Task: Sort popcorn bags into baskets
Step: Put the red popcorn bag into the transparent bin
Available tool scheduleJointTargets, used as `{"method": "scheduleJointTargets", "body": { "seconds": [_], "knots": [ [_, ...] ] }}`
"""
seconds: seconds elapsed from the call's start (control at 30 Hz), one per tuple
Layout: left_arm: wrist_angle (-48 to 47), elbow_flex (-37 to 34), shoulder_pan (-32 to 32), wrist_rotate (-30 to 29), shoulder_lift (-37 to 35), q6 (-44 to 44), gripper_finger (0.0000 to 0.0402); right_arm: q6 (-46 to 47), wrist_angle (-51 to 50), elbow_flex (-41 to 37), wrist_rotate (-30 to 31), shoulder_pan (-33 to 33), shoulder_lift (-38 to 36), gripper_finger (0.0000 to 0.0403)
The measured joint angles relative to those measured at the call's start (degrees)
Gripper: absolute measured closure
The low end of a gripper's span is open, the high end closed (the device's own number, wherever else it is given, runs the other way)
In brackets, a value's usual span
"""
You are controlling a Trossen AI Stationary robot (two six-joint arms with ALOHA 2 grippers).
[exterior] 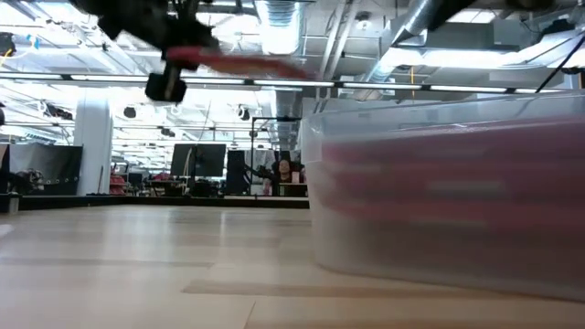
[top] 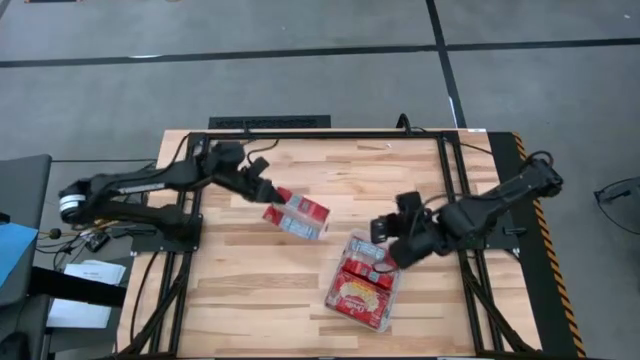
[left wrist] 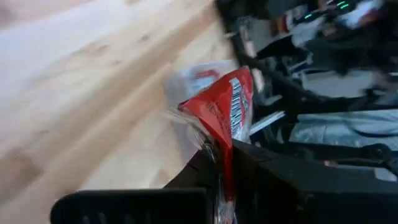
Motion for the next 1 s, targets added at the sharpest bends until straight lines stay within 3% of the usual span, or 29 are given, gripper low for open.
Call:
{"method": "scheduleJointTargets", "body": {
  "seconds": [0.2, 0.43, 0.7, 1.0],
  "knots": [
    [5.3, 0.0, -15.0, -13.9, -0.6, -5.0, 0.0401, 17.5, -9.0, 0.0, -1.1, 5.4, 1.0, 0.0386],
    [15.9, 1.0, -22.7, -24.1, 11.4, -9.9, 0.0401, 16.8, -10.5, 0.0, -1.2, 9.0, 1.1, 0.0377],
    [17.7, 10.8, -23.0, -25.6, 30.6, -11.6, 0.0401, 14.3, -14.5, 0.0, -1.4, 12.5, 1.1, 0.0369],
    [12.8, 25.8, -23.5, -23.3, 44.0, -9.3, 0.0401, 14.2, -16.9, 0.0, -1.4, 15.6, 1.1, 0.0384]
  ]
}}
